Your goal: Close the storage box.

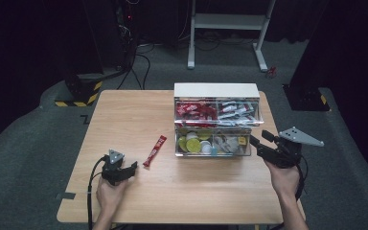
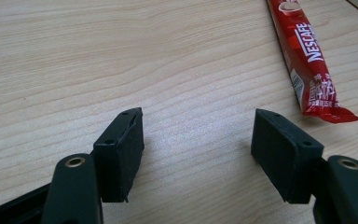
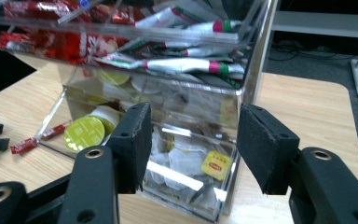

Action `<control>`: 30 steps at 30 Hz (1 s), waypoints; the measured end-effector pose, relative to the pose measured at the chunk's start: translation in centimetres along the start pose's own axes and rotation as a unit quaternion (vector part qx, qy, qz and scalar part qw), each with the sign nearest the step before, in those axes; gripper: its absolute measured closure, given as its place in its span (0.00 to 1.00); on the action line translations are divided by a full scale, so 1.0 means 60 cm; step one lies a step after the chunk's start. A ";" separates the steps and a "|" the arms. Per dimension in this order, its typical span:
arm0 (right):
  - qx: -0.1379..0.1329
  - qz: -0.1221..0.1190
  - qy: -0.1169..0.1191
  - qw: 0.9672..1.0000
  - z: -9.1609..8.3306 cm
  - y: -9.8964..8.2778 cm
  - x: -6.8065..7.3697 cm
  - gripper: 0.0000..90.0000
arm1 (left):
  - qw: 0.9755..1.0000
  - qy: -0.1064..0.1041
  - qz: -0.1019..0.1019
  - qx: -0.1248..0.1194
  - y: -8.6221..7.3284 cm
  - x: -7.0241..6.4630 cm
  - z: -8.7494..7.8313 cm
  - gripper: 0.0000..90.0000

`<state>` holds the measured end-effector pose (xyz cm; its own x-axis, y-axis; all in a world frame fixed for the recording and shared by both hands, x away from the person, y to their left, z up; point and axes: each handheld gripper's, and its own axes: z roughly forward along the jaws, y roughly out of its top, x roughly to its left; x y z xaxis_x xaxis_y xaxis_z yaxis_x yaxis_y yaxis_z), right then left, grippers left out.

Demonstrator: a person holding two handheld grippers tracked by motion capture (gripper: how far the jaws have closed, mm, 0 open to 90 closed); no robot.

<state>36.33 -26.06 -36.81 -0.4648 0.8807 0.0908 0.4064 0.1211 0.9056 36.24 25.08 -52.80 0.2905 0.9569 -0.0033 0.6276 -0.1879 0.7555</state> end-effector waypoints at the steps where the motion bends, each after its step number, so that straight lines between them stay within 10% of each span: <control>1: 0.001 0.001 -0.001 1.000 -0.001 -0.003 -0.001 0.50 | 1.000 0.000 0.000 0.000 0.000 0.000 0.000 0.38; 30: 0.033 0.037 -0.034 0.998 0.015 -0.116 -0.024 0.48 | 1.000 -0.001 0.000 0.001 0.000 0.000 0.000 0.38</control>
<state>34.89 -27.75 -43.63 -0.3779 0.9173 0.1258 0.4895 0.0826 0.8681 36.22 25.08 -52.80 0.2912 0.9566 -0.0048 0.6285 -0.1876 0.7548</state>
